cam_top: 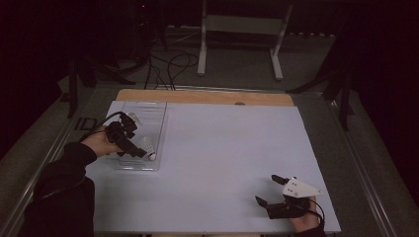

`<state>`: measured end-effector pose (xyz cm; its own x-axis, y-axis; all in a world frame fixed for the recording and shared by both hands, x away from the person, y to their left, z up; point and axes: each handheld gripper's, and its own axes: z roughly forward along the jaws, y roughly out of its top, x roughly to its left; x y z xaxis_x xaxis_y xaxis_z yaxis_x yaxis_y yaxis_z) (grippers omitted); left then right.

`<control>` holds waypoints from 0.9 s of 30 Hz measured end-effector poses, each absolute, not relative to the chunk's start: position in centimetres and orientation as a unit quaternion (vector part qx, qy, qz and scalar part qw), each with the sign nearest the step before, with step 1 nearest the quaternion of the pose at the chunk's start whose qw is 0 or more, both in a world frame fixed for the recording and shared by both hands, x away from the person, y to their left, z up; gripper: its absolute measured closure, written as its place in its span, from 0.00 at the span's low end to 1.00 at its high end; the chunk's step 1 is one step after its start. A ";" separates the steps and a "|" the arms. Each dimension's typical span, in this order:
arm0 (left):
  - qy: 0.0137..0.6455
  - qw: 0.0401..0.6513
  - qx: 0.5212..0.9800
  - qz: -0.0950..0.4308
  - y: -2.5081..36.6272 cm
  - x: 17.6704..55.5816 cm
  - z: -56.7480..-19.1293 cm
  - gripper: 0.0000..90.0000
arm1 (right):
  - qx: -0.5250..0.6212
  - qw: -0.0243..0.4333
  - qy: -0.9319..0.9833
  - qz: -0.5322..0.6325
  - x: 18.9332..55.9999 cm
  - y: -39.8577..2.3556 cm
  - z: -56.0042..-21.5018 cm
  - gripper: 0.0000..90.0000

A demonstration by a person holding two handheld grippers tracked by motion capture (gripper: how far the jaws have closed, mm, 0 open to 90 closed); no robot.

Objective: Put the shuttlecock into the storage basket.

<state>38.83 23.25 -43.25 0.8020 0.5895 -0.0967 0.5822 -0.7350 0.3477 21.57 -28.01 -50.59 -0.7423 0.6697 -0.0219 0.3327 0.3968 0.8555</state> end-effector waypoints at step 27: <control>0.293 0.206 0.933 0.031 21.6 37.5 -41.4 0.00 | 0.306 0.186 0.815 0.455 21.5 -28.0 -50.5 0.09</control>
